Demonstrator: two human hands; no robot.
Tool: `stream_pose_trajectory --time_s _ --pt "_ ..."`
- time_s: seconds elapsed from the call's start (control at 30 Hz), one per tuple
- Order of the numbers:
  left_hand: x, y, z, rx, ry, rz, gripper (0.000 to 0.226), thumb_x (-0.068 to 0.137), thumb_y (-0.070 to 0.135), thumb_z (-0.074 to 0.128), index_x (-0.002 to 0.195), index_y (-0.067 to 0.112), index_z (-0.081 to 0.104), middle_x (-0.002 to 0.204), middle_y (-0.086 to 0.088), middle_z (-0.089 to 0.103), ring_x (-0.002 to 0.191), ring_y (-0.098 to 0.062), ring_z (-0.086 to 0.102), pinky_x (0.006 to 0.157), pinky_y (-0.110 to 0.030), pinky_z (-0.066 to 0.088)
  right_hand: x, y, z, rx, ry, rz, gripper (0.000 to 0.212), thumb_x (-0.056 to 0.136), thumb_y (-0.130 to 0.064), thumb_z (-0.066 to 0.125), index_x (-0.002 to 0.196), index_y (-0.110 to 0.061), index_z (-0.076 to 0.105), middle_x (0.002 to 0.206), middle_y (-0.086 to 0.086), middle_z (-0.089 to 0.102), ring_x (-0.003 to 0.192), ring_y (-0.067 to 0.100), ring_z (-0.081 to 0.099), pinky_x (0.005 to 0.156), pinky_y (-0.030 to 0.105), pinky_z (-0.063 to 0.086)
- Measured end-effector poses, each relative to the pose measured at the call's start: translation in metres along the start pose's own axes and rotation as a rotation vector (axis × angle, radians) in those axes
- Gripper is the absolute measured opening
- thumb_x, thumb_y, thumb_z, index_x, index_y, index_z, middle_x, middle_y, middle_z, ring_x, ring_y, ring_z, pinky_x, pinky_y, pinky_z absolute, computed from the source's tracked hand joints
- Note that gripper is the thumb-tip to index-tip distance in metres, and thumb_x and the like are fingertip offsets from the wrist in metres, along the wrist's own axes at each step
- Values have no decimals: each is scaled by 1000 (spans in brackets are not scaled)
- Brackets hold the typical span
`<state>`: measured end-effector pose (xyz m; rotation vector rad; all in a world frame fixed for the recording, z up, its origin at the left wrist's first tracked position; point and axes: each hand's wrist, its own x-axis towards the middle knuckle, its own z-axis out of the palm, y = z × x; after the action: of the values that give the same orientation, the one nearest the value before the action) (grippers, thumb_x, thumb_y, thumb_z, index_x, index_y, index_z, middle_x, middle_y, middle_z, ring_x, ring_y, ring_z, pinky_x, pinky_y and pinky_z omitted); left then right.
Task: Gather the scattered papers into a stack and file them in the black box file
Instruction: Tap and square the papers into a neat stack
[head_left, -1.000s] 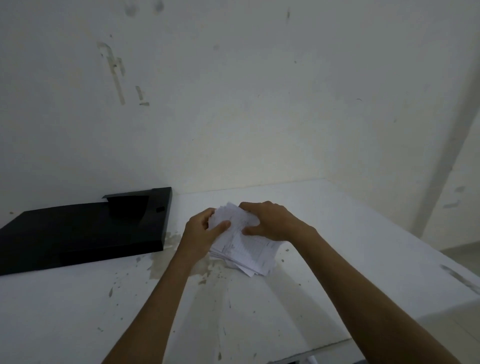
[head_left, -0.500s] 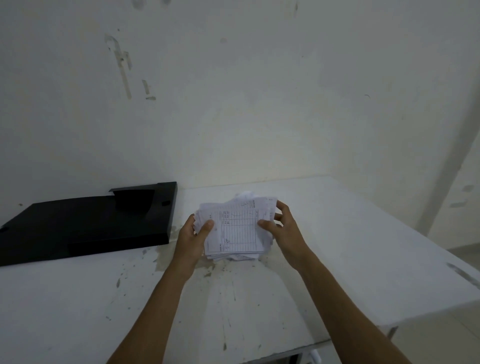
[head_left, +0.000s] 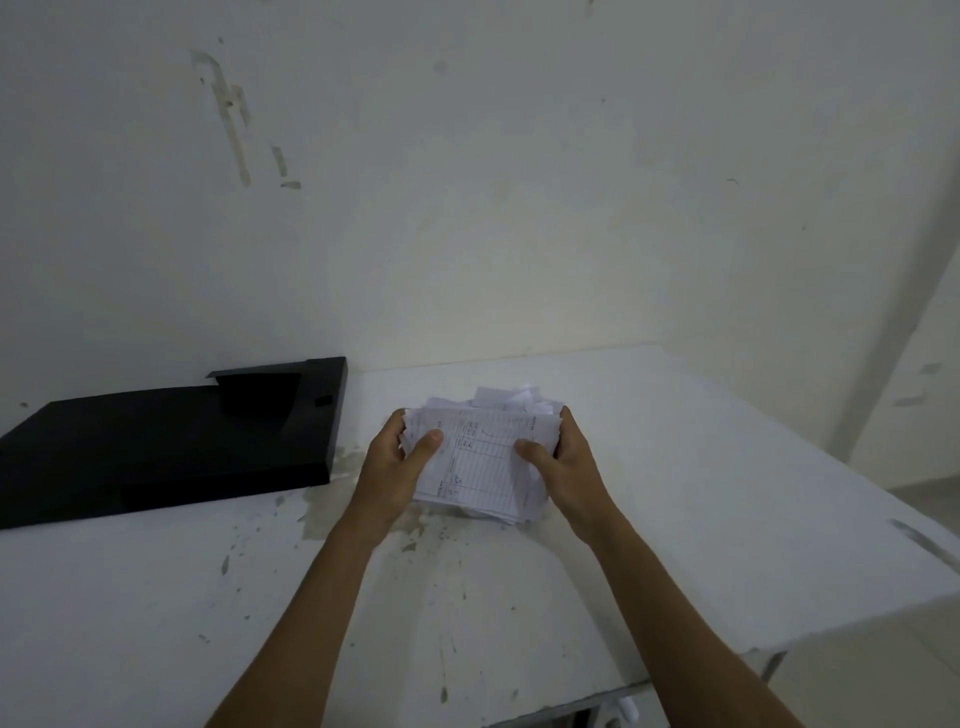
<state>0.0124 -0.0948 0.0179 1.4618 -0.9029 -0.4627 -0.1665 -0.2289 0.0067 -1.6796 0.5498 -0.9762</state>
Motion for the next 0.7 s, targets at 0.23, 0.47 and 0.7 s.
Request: stream_pose_trajectory --time_s 0.23,0.47,0.7 --pt "-3 -9 1 108 -31 10 52 82 49 71 125 28 53 127 -1 64 112 -22 65 90 -44 59 -3 12 -4 -88 -75 25 37 95 -18 68 127 -32 54 129 -8 65 118 16 64 96 36 57" --pt "4 19 3 9 80 119 25 92 21 66 114 19 54 108 6 66 94 -12 68 69 -19 58 13 -14 2 -80 -25 -48 30 98 -15 63 120 -36 59 126 -9 67 119 12 63 105 39 51" --pt "-23 -19 1 130 -40 -67 88 76 36 82 146 35 29 141 0 49 128 -21 51 93 -31 52 0 24 2 -10 3 102 41 97 -14 62 136 -21 55 130 -1 67 116 21 66 96 51 56"
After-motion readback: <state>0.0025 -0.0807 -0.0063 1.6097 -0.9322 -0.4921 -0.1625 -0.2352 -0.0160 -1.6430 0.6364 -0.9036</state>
